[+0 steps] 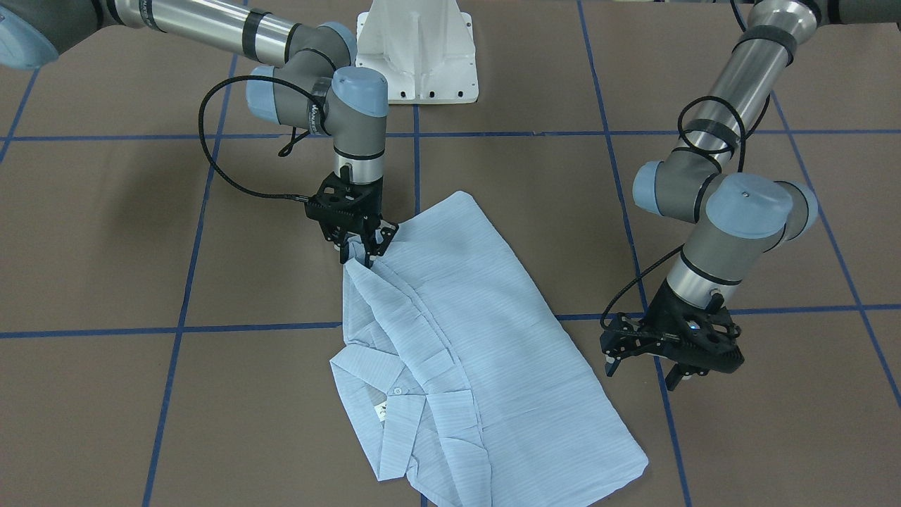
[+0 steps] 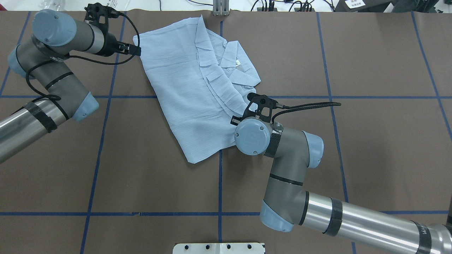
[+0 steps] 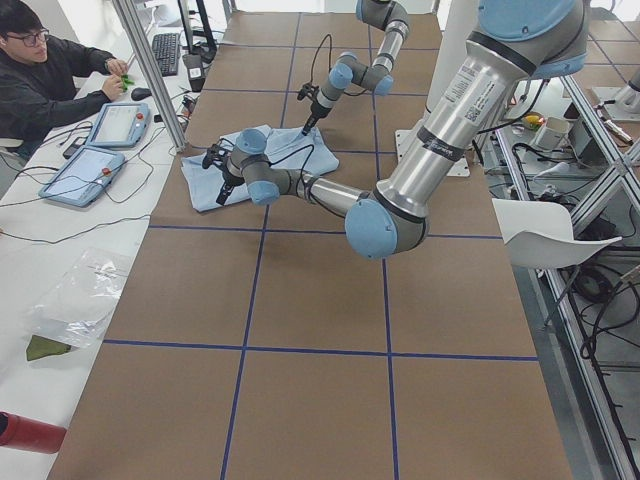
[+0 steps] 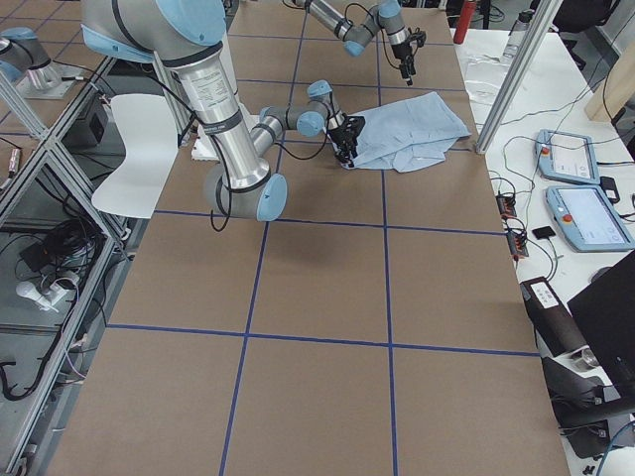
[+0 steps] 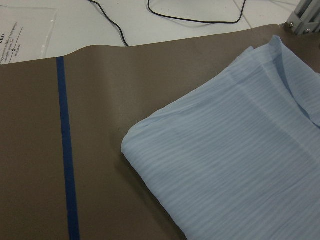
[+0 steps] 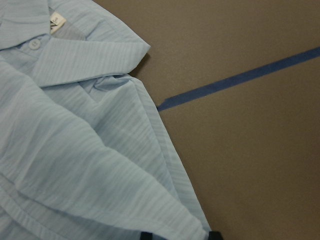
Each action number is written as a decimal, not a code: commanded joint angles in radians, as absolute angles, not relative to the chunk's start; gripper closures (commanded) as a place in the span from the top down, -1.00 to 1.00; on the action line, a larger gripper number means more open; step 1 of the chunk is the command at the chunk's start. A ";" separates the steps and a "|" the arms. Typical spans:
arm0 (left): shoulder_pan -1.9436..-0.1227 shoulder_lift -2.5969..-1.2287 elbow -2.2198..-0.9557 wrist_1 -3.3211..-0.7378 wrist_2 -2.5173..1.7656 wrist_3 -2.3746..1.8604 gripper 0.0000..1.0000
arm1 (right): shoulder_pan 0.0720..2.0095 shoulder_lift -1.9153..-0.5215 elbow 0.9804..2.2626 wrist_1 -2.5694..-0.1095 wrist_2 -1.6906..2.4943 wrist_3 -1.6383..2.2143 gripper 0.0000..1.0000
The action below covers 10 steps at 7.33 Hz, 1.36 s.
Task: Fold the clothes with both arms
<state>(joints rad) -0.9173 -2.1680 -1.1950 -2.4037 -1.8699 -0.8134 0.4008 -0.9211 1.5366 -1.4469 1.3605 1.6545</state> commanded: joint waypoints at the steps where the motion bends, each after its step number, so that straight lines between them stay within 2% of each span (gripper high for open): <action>1: -0.917 -2.169 -1.195 -2.404 -1.868 -0.815 1.00 | 0.402 -0.923 1.542 -1.445 1.361 1.664 -1.00; 3: -0.916 -2.169 -1.198 -2.404 -1.870 -0.830 1.00 | 0.411 -0.931 1.613 -1.457 1.365 1.663 -1.00; 6: -0.916 -2.169 -1.200 -2.405 -1.870 -0.841 1.00 | 0.404 -1.098 1.825 -1.482 1.367 1.677 -1.00; 10: -0.916 -2.171 -1.201 -2.405 -1.870 -0.841 1.00 | 0.197 -1.118 1.966 -1.621 1.235 1.847 -1.00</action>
